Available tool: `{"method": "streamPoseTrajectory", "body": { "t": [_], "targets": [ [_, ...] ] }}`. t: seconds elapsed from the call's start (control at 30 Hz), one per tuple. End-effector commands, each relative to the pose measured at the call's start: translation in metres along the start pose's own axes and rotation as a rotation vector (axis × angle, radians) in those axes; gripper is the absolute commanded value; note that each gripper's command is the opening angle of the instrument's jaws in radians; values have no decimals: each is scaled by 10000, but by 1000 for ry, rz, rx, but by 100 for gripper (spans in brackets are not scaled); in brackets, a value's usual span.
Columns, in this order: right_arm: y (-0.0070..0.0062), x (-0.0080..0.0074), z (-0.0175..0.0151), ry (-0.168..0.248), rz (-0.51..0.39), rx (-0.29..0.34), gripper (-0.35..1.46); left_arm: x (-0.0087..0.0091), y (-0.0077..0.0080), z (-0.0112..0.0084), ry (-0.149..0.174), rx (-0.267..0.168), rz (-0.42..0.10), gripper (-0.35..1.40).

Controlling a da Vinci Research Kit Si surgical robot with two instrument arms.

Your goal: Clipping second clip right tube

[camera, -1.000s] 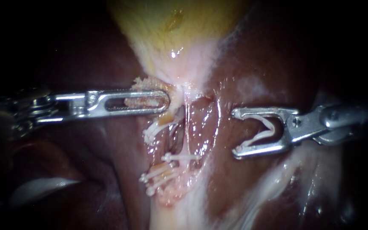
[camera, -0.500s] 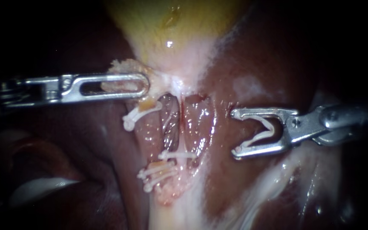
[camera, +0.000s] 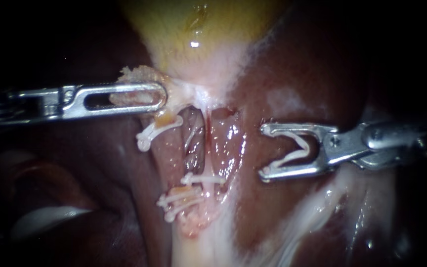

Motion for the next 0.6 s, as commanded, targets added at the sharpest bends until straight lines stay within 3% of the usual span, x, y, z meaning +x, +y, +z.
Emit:
{"method": "streamPoseTrajectory", "body": {
  "t": [0.03,0.6],
  "targets": [
    [1,-2,4,0,17,-3,50,0,-1,0,0,-1,0,-35],
    [22,-47,69,23,352,-13,50,2,-6,0,-4,-6,-1,-35]
  ]
}}
